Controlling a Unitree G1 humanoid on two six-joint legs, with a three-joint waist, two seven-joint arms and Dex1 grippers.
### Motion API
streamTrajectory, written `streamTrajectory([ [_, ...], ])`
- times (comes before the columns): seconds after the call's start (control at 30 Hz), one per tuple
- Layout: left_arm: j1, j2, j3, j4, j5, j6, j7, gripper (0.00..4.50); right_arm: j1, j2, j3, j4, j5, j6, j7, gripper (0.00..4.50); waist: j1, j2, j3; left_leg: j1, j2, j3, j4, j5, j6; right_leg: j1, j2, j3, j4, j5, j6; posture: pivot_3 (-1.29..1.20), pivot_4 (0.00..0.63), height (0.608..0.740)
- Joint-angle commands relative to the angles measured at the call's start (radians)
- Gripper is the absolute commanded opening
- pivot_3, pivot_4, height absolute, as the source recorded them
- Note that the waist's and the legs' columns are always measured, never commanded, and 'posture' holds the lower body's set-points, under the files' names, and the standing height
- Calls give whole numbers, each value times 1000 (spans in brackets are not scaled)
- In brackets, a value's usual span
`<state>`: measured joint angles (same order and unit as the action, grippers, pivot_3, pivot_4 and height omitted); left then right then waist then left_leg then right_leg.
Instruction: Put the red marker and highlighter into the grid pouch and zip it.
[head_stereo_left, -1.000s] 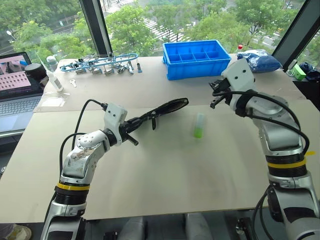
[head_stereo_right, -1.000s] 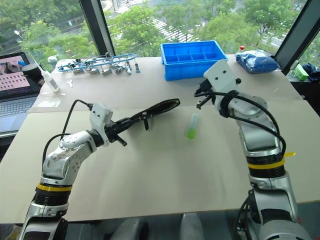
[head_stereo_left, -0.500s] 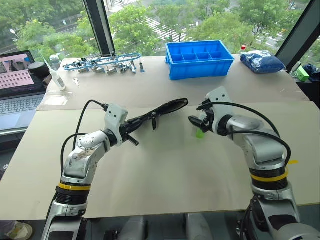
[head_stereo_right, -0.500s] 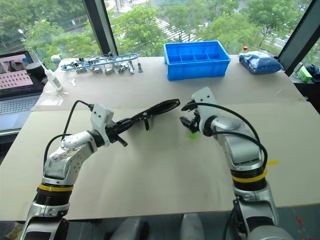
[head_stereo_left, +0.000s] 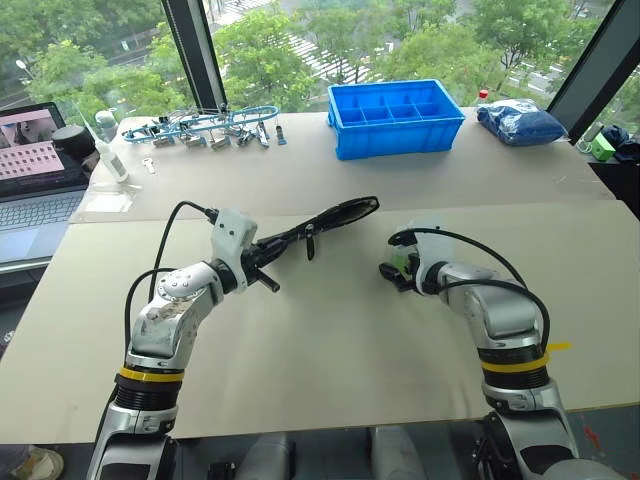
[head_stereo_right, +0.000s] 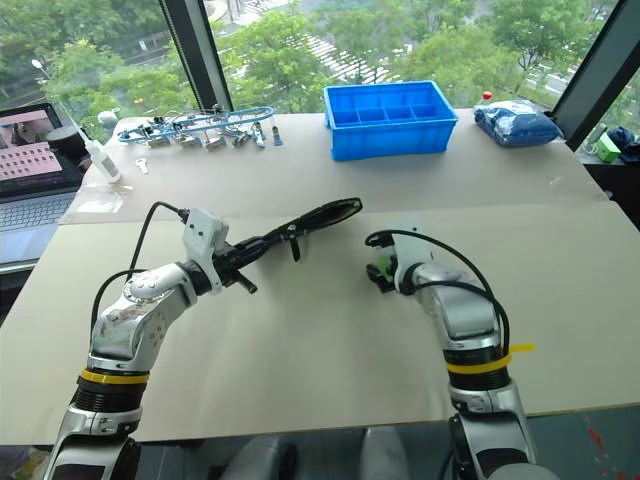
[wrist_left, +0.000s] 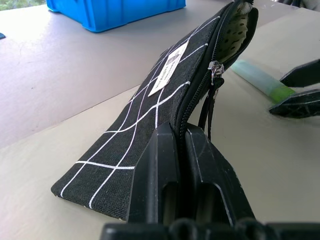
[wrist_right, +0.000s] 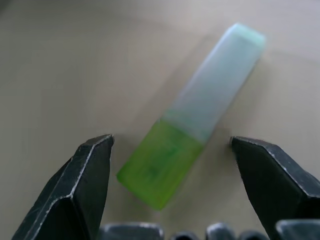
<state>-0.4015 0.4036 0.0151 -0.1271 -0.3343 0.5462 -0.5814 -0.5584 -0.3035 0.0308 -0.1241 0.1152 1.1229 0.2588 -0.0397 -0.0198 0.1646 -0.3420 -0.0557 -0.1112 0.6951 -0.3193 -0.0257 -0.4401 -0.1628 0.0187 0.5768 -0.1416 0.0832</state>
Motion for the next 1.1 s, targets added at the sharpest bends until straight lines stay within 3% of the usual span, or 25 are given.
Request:
streamTrajectory([
  [0.03,2,-1,16,-31,-4,-19,8,0,31,-8,32,60,-40,-69,-25,4112,-3,0,0,0,0,0,0,0,0,0,0,0,0,0,0,0,150,740],
  [0.17,8,-1,21,-39,-6,-17,15,0,66,-31,36,111,-64,-158,-32,3113,-2,0,0,5,0,0,-1,-3,5,4,0,0,1,0,0,0,150,740],
  [0.37,2,2,24,-36,-7,-17,17,0,62,-37,-5,127,-43,-175,-33,1103,13,-1,-1,7,0,0,0,-3,5,7,0,0,1,0,0,0,150,740],
  [0.5,-6,4,24,-30,-7,-18,14,0,18,-70,-45,150,-43,-215,-27,1078,22,-1,-1,7,0,0,0,-3,5,7,0,0,1,0,0,0,150,740],
  [0.67,-15,6,21,-19,-6,-19,7,0,-142,-218,-88,226,-61,-443,37,1078,23,0,0,4,-1,0,0,-3,5,4,0,0,0,0,0,0,150,740],
  [0.8,-22,9,20,-13,-6,-19,1,0,-249,-371,-79,250,-57,-713,221,1078,8,3,2,2,0,1,-1,-1,2,1,0,1,0,0,0,0,150,740],
  [0.93,-27,13,19,-7,-5,-18,-8,0,-207,-514,23,158,-96,-1023,465,1078,-4,2,1,2,1,1,-3,-1,2,2,1,-1,-5,0,0,0,150,740],
  [1.1,-32,16,17,-10,-8,-13,-13,0,-132,-606,77,80,-113,-1277,635,1078,-4,1,2,1,0,3,-1,-3,3,3,0,0,-7,0,2,0,150,740],
])
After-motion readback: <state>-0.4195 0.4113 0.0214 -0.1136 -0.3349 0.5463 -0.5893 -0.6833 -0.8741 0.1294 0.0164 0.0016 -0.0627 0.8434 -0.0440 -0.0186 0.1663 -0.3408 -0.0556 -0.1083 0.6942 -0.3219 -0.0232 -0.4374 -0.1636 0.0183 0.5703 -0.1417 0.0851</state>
